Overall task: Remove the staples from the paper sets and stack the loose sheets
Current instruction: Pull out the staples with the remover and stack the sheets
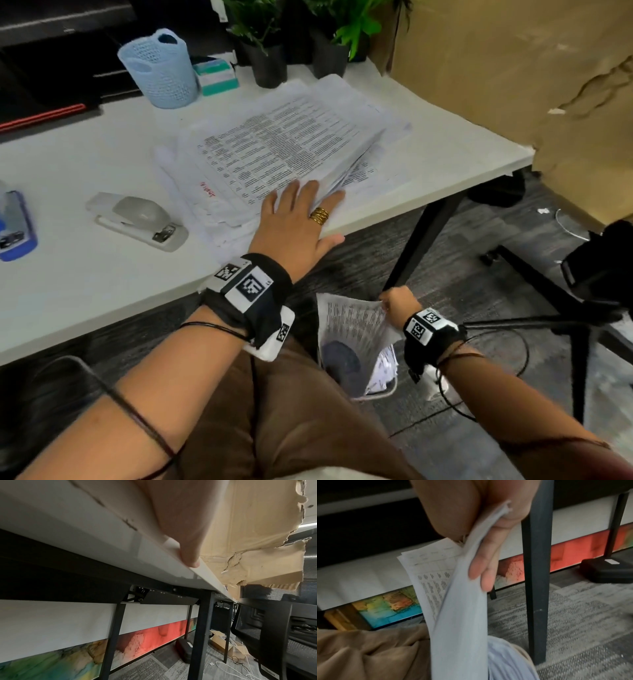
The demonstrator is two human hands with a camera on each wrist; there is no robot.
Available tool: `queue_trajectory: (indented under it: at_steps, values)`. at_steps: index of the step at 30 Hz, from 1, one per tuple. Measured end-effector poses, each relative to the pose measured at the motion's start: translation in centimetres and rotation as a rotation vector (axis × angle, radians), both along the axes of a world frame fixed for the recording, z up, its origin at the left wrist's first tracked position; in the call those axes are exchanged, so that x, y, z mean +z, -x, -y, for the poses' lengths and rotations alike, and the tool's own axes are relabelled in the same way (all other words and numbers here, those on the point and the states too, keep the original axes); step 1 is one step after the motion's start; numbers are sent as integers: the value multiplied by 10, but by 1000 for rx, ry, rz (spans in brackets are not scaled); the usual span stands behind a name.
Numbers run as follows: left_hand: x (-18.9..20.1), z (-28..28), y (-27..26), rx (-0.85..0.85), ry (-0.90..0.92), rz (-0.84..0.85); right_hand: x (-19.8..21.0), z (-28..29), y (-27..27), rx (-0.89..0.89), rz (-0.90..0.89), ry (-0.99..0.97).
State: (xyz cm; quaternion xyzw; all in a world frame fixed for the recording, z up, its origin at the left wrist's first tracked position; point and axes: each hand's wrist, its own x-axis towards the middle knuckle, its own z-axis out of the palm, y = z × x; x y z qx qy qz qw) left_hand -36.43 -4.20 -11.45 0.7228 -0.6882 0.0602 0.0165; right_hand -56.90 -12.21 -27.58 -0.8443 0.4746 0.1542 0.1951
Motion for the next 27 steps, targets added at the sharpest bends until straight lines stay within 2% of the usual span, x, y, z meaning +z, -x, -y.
queue_trajectory:
  at_steps: [3, 5, 9, 12, 14, 18, 21, 27]
  values:
    - [-1, 1, -1, -2, -10, 18, -25, -9, -5, -54, -24, 1]
    - [-2, 1, -2, -7, -3, 10, -35, -20, -6, -21, -23, -5]
    - [-8, 3, -4, -36, 50, 16, -56, -48, -7, 91, 271, 22]
    - [-11, 4, -5, -45, 52, 27, -99, -68, 4, -9, -6, -279]
    - [-11, 4, -6, -51, 54, 33, -109, -74, 8, -61, -12, -250]
    - [-10, 3, -5, -39, 56, 33, -83, -62, -2, -6, 159, 20]
    - [-7, 3, -3, -4, 32, 34, -51, -45, -14, -50, 450, 220]
    - [2, -3, 3, 100, -16, -78, 57, -42, -34, -62, 801, 520]
